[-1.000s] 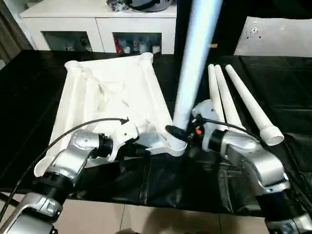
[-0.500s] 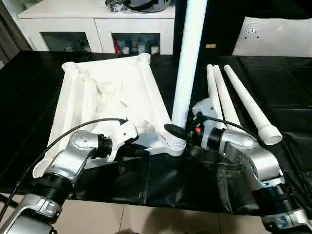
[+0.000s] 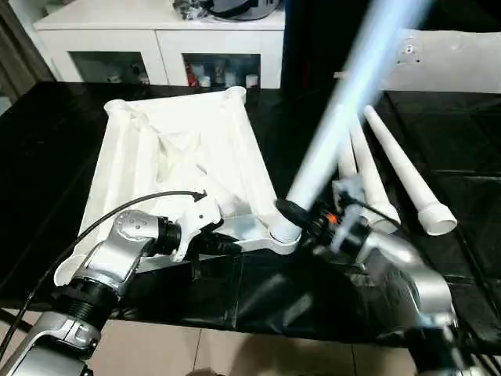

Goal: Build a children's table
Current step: Insert table leg to table base, then rotate leg to tighten

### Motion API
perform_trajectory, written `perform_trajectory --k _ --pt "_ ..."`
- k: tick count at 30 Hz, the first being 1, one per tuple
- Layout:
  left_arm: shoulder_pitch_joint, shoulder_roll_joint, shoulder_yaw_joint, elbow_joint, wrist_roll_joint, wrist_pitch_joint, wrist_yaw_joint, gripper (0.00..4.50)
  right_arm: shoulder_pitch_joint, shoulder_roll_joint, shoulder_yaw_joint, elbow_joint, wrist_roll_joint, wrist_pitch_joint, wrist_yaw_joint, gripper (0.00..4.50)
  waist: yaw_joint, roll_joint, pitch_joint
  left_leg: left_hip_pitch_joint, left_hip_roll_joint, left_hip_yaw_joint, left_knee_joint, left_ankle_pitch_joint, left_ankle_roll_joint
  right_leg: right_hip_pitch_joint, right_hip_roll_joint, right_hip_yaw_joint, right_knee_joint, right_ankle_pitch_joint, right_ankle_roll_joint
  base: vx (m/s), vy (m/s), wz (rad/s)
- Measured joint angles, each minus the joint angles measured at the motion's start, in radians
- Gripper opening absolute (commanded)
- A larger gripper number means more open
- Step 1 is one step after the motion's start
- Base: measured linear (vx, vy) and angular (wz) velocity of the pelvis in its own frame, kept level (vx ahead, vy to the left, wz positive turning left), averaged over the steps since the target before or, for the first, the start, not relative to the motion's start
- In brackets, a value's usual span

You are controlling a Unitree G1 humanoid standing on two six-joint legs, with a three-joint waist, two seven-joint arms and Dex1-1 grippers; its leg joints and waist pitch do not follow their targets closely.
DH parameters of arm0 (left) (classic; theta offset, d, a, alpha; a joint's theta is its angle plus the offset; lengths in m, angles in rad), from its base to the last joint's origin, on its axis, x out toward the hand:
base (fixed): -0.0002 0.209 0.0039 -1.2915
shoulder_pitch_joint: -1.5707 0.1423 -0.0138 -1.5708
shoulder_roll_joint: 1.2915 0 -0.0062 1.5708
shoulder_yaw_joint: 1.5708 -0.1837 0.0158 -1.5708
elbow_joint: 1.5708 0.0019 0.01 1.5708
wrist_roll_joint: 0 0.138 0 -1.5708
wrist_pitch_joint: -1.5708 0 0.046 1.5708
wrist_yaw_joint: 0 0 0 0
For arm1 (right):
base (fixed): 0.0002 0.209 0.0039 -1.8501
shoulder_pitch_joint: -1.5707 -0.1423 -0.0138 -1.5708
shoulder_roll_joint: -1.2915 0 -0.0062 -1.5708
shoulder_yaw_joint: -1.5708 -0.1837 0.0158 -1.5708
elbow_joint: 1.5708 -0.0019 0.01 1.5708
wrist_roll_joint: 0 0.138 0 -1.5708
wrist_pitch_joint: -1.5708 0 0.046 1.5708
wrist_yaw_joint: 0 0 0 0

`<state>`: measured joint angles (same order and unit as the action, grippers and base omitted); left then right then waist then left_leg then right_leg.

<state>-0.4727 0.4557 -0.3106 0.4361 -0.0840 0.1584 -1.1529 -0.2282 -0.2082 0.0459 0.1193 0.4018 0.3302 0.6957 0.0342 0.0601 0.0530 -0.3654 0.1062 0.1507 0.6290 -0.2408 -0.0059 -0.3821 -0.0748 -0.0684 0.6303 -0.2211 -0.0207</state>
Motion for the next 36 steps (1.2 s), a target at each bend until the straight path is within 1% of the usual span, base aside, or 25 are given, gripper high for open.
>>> perform_trajectory --k 2,5,7,11,12,13,18,22,24,27,29,31,34,36 --pt "0.0 -0.001 0.0 0.0 0.0 0.0 -0.001 0.0 0.011 -0.005 0.005 -0.012 -0.007 -0.028 -0.001 1.91 0.0 0.0 0.0 0.0 0.0 0.0 0.0 0.0 0.0 0.0 0.0 0.0 0.0 0.0 0.0 0.0 0.0 0.0" --pt "-0.001 -0.002 0.0 0.0 0.0 0.0 -0.003 0.0 0.028 -0.041 0.042 -0.033 -0.044 -0.073 0.006 1.91 0.001 0.001 -0.001 0.0 0.0 0.0 -0.001 0.001 0.001 0.0 0.0 0.0 -0.001 0.0 0.0 0.0 0.0 0.0" --pt "-0.001 -0.002 0.0 0.001 0.0 0.0 -0.003 0.0 0.03 -0.047 0.057 -0.038 -0.066 -0.099 0.013 1.91 0.001 0.001 -0.001 0.0 0.0 0.0 -0.001 0.001 0.001 0.0 0.0 0.0 -0.001 0.0 0.0 0.0 0.0 0.0" --pt "-0.001 0.002 0.0 0.003 0.001 -0.002 -0.005 0.0 0.016 -0.067 0.091 -0.031 -0.11 -0.136 0.027 1.91 -0.002 0.001 -0.001 0.0 0.0 0.0 -0.001 0.0 0.0 0.0 0.0 0.0 -0.001 0.0 0.0 0.0 0.0 0.0" --pt "-0.001 0.006 0.0 0.005 0.002 -0.006 -0.008 0.0 0.001 -0.079 0.109 -0.023 -0.125 -0.145 0.037 1.91 -0.004 0.001 -0.001 0.0 0.0 0.0 -0.001 0.0 0.0 0.0 0.0 0.0 -0.001 0.0 -0.001 0.0 0.0 0.0" --pt "-0.002 0.007 0.0 0.008 0.003 -0.009 -0.011 0.0 -0.011 -0.083 0.119 -0.015 -0.137 -0.147 0.045 1.91 -0.006 0.001 -0.001 0.0 0.0 0.0 -0.001 0.0 0.0 0.0 0.0 0.0 -0.001 0.0 -0.001 0.0 0.0 0.0" --pt "-0.02 0.021 -0.006 0.031 0.021 -0.035 -0.04 0.0 -0.067 -0.099 0.142 0.04 -0.15 -0.159 0.117 1.91 -0.015 0.003 -0.001 0.001 0.001 0.0 -0.002 0.0 0.0 0.001 0.001 0.0 -0.001 0.0 -0.001 0.0 0.0 0.0" --pt "-0.044 0.029 -0.02 0.059 0.031 -0.051 -0.068 0.0 -0.096 -0.113 0.157 0.066 -0.159 -0.156 0.166 1.91 -0.018 0.003 -0.002 0.001 0.003 0.0 -0.002 0.0 0.0 0.001 0.002 -0.001 -0.001 0.0 -0.001 0.0 0.0 0.0" --pt "-0.055 0.03 -0.025 0.07 0.039 -0.059 -0.083 0.0 -0.11 -0.123 0.163 0.074 -0.159 -0.147 0.199 1.91 -0.015 0.004 -0.002 0.001 0.003 0.0 -0.002 0.0 0.0 0.001 0.002 -0.001 -0.001 0.0 -0.001 0.0 0.0 0.0" --pt "-0.066 0.033 -0.035 0.093 0.045 -0.081 -0.108 0.0 -0.129 -0.139 0.182 0.083 -0.159 -0.142 0.254 1.9 -0.005 0.009 -0.006 0.002 0.003 0.0 -0.002 0.001 0.0 0.001 0.002 -0.002 -0.001 0.0 -0.001 0.0 0.0 0.0" --pt "-0.081 0.034 -0.047 0.111 0.055 -0.092 -0.124 0.0 -0.139 -0.149 0.192 0.087 -0.16 -0.136 0.283 1.9 -0.002 0.012 -0.009 0.002 0.003 0.0 -0.002 0.001 0.0 0.002 0.002 -0.002 -0.001 0.0 -0.001 0.0 0.0 0.0" --pt "-0.092 0.035 -0.053 0.14 0.063 -0.109 -0.144 0.0 -0.151 -0.15 0.201 0.095 -0.161 -0.119 0.319 1.9 0.001 0.015 -0.011 0.008 0.003 0.0 -0.003 0.0 -0.001 0.008 0.002 -0.002 -0.002 0.0 -0.001 0.0 0.0 0.0" --pt "-0.112 0.03 -0.061 0.176 0.079 -0.128 -0.16 0.0 -0.168 -0.15 0.21 0.111 -0.17 -0.099 0.342 1.9 0.003 0.016 -0.011 0.018 0.003 0.0 -0.006 -0.001 -0.002 0.018 0.002 -0.002 -0.004 -0.002 0.0 0.0 0.0 0.0" --pt "-0.115 0.029 -0.062 0.183 0.08 -0.135 -0.164 0.0 -0.175 -0.15 0.21 0.118 -0.172 -0.097 0.352 1.9 0.002 0.016 -0.011 0.018 0.003 0.0 -0.006 0.0 -0.002 0.018 0.002 -0.001 -0.005 -0.002 0.0 0.0 0.0 0.0"
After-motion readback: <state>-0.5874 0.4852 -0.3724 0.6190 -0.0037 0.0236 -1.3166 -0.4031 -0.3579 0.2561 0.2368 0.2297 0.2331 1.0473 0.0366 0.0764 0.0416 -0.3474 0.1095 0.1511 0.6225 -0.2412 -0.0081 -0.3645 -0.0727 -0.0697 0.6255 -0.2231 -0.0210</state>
